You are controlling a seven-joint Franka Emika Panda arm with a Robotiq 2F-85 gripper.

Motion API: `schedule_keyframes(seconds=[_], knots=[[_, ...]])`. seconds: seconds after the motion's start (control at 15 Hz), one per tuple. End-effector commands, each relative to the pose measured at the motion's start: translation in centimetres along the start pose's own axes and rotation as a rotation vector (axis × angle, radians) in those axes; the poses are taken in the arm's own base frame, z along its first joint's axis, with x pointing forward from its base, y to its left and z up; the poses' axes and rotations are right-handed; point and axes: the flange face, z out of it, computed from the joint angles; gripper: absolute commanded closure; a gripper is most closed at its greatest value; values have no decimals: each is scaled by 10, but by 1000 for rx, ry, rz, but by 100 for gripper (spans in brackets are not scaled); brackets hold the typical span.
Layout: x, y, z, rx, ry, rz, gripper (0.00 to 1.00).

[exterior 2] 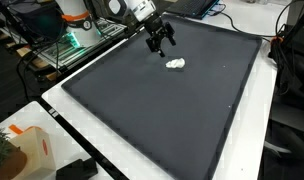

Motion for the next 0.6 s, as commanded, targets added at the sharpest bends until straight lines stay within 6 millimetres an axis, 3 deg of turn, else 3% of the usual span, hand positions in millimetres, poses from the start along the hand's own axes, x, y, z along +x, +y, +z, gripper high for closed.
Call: schedule_keyframes(seconds=[0.0, 0.53], knots=[[9, -8, -12, -12, 18, -25, 0], [21, -11, -26, -21, 6, -29, 0]])
